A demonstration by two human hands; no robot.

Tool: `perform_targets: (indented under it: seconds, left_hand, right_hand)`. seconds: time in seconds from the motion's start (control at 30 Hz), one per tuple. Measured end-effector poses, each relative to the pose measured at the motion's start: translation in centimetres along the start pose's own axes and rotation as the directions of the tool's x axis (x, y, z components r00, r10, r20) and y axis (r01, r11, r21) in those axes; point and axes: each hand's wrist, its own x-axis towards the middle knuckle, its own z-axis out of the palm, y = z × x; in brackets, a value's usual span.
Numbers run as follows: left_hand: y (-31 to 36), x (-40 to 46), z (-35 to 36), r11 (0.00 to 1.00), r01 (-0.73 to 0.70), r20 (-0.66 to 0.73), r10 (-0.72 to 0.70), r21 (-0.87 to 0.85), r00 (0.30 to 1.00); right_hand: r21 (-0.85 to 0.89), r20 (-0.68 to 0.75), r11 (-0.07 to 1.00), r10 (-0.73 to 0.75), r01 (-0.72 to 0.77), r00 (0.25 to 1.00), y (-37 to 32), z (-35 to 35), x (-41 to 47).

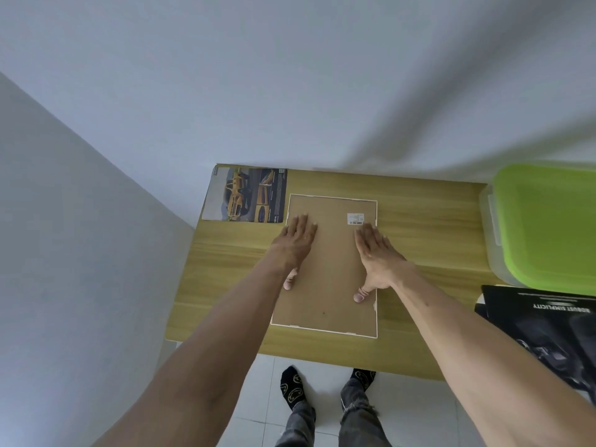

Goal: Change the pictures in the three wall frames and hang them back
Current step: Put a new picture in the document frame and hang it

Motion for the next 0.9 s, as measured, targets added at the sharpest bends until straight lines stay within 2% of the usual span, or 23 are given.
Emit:
perform_targets:
  seconds: [0.17,0.37,0.5,0.6,0.67,0.77,0.83,0.9]
  left_hand:
    - [-0.5,0.1,-1.0,0.996,-0.045,0.092,0.052,-0.072,0.994]
    - [-0.7,0.2,0.1,0.985,-0.048,0.003,0.049,-0.163,0.999]
    - [-0.8,0.1,0.6,0.977,-0.037,-0.044,0.028,-0.211,0.999]
    - [-0.6,-0.7,1.5,0.938,0.020,-0.056,-0.042,-0.346,0.998]
    - [-0.1,-1.5,2.5,0.815,0.091,-0.070,-0.160,-0.573,0.985]
    - [0.8,-2.2,3.4,0.555,0.159,-0.098,-0.405,-0.817,0.909]
    - [0.9,-2.4,3.3,0.405,0.132,-0.094,-0.492,-0.905,0.865]
    - [0.8,-2.8,2.8,0.191,0.101,-0.013,-0.519,-0.976,0.855]
  right_hand:
    - [-0.148,0.021,0.989,0.034,-0.030,0.999,-1.2,-0.8,0.3]
    - [-0.210,0.051,0.973,0.105,-0.092,0.993,-3.1,-1.7,0.7]
    - [0.005,-0.005,0.998,0.055,-0.055,0.998,-1.4,-0.9,-0.1]
    - [0.301,-0.105,0.953,0.042,-0.008,0.994,0.2,0.6,-2.0]
    - [0.565,-0.181,0.825,0.149,-0.022,0.972,0.5,2.1,-3.3]
    - [0.797,-0.233,0.603,0.376,-0.046,0.897,-0.2,3.8,-4.0]
    - [0.918,-0.156,0.393,0.467,-0.046,0.871,-0.9,3.7,-3.9]
    - [0.981,-0.055,0.189,0.486,-0.044,0.873,-1.7,2.7,-4.2]
